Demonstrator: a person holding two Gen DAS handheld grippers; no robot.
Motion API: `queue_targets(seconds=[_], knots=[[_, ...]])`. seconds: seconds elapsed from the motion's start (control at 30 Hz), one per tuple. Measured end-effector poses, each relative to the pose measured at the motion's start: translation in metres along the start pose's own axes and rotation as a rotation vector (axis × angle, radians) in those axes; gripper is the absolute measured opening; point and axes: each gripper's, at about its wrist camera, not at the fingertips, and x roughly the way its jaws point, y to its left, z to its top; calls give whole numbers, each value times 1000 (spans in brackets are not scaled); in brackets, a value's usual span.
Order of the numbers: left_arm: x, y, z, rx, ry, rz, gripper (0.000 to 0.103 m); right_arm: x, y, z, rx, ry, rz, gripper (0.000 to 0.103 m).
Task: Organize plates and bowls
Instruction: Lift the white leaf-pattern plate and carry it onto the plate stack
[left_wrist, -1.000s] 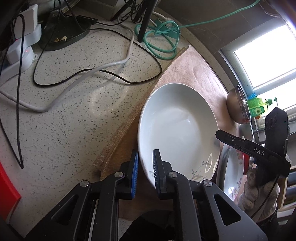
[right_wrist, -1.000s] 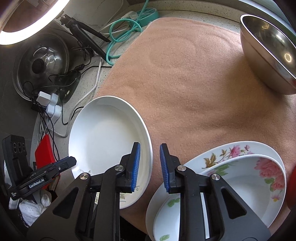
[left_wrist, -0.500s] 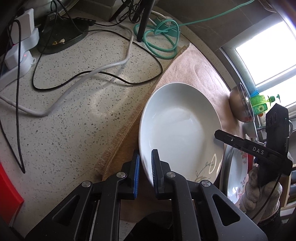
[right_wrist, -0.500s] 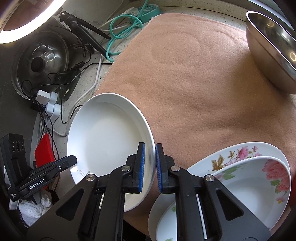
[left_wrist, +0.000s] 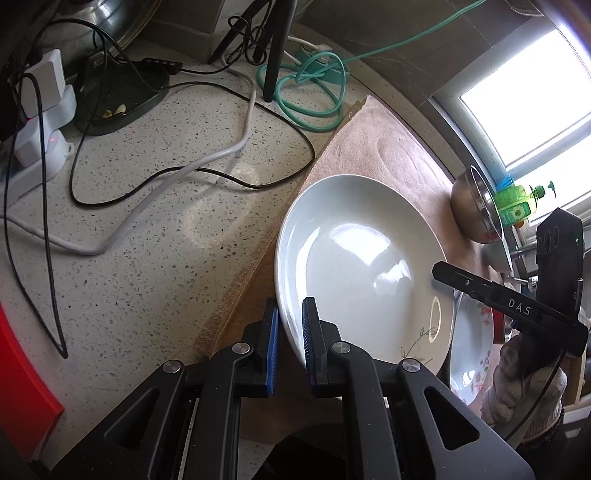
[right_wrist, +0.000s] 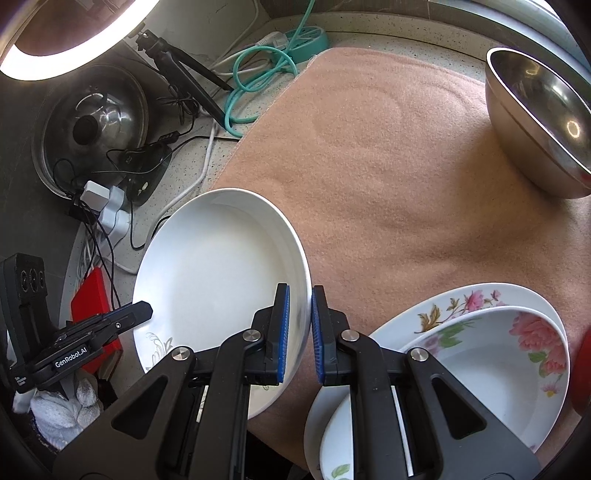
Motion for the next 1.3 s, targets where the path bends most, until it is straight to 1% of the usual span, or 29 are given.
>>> queue_targets(seconds=[0.23, 0.6, 0.93, 1.3], knots=[[-10, -19, 4, 40, -18, -28, 10, -27, -9, -7, 29, -46, -3, 11], [-4, -59, 6, 131, 0, -81, 10, -65, -39, -34, 119, -102, -34, 12], [13, -103, 1, 238, 46, -126, 10, -95, -76, -64, 219, -144, -76, 11], [35, -146, -14, 345, 110, -157, 10, -110, -112, -100, 309, -147, -137, 11]])
